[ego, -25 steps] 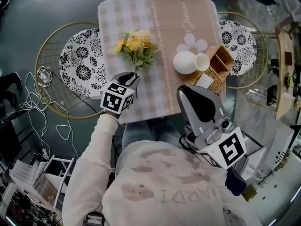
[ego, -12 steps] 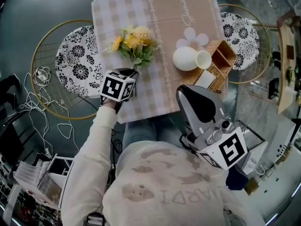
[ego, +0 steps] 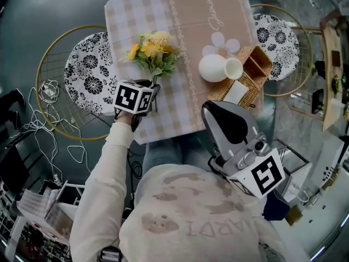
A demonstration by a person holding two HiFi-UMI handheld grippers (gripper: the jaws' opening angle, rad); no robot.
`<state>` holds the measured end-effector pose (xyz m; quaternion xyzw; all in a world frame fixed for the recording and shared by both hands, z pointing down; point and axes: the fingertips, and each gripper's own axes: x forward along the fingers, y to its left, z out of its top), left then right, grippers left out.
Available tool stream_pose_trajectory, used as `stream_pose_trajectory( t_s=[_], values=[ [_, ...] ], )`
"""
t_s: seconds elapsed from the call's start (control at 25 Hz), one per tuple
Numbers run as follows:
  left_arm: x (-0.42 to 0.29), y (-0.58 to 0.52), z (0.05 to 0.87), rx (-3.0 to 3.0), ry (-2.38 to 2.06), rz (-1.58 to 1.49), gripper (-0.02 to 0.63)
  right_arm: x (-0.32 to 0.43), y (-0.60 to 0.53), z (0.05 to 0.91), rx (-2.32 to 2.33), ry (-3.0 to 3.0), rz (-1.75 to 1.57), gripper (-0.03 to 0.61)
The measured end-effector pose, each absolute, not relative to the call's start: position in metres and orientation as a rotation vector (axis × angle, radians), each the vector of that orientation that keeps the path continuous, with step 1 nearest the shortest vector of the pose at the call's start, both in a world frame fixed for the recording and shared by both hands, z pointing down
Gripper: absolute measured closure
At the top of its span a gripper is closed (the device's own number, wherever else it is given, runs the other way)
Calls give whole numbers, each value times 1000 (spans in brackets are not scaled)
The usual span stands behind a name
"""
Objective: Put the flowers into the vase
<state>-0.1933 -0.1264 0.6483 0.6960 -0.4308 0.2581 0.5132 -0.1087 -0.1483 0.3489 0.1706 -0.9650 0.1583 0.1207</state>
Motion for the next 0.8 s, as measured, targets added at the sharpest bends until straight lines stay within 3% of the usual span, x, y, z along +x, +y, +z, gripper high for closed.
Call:
stream_pose_trajectory(
  t_s=[0.24, 0.56, 0.8],
  values=[
    [-181, -135, 659, 1621, -991, 589, 502, -104, -149, 351, 509, -2807, 454, 538],
    [-181, -142, 662, 1461, -935, 340, 572, -101, -149, 353, 500, -2801, 433, 538],
    [-185, -148, 649, 1495, -985, 249, 589, -98, -148, 351, 506, -2807, 427, 538]
  ],
)
